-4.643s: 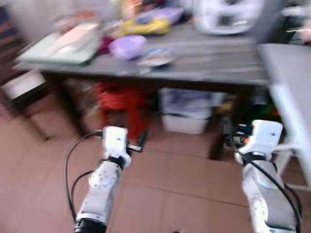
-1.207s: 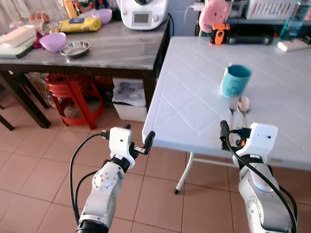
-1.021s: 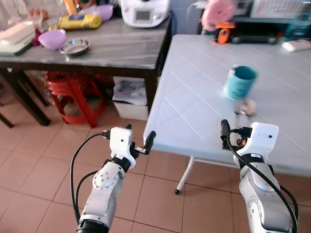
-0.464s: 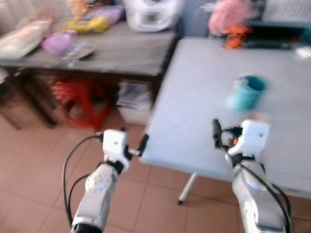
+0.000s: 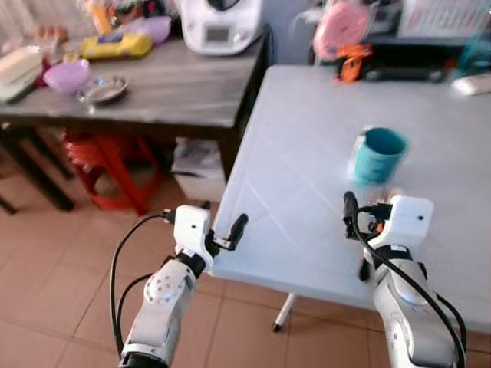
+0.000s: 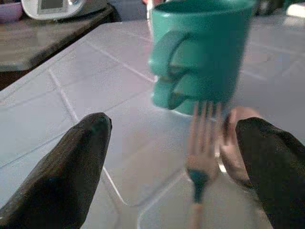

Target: Setting the table

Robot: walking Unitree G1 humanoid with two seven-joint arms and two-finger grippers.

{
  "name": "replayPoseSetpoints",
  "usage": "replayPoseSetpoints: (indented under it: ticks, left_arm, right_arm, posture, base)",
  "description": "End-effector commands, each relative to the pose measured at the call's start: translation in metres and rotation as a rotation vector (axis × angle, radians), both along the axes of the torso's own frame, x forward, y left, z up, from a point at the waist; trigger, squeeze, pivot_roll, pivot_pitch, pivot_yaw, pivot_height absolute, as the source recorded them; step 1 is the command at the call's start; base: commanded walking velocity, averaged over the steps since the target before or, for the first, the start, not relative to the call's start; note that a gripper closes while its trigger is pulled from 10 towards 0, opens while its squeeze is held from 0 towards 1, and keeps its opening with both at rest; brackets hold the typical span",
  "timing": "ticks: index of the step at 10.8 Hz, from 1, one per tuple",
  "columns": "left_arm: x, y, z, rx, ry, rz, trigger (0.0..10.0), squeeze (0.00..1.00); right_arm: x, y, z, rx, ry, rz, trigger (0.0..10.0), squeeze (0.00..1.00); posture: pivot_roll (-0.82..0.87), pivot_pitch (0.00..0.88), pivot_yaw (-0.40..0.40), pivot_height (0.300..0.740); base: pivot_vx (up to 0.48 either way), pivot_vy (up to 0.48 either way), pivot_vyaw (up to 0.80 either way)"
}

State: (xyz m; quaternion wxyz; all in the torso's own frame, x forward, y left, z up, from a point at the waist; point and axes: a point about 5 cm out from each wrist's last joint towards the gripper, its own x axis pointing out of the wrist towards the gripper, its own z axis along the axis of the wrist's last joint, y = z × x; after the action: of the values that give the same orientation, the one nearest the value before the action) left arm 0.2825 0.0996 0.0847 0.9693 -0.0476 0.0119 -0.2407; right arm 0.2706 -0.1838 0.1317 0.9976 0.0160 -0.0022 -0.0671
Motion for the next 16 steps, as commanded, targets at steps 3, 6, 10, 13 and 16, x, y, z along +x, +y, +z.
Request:
replayPoseSetpoints:
  ticks: [3,6,10,13,16]
  left_arm:
    - [-0.013,-0.004,-0.001,-0.015,0.027,-0.172,10.0,0.00]
    - [-0.020,-0.003,0.007,-0.020,0.006,-0.306,10.0,0.00]
    - [-0.020,-0.003,0.013,0.016,-0.044,-0.342,10.0,0.00]
    - [-0.019,-0.007,0.015,0.016,-0.060,-0.352,10.0,0.00]
    - [-0.020,-0.010,0.017,-0.005,-0.074,-0.368,10.0,0.00]
  right_arm:
    - [-0.003,0.006,-0.002,0.009,0.010,0.012,10.0,0.00]
    - [-0.006,0.010,-0.004,0.050,0.038,0.007,10.0,0.00]
    - [-0.007,0.013,-0.006,0.146,0.107,-0.016,10.0,0.00]
    - [-0.012,0.013,-0.015,0.179,0.204,-0.039,10.0,0.00]
    - [-0.011,0.008,-0.020,0.191,0.279,-0.095,0.0,0.00]
  posture:
    - [-0.16,0.104,0.094,0.740]
    - [-0.16,0.107,0.092,0.740]
    - [-0.17,0.109,0.089,0.740]
    - [-0.18,0.106,0.081,0.740]
    - [-0.18,0.105,0.085,0.740]
  base:
    - [0.000,0.000,0.00]
    - [0.000,0.000,0.00]
    - [0.000,0.000,0.00]
    - [0.000,0.000,0.00]
    - [0.000,0.000,0.00]
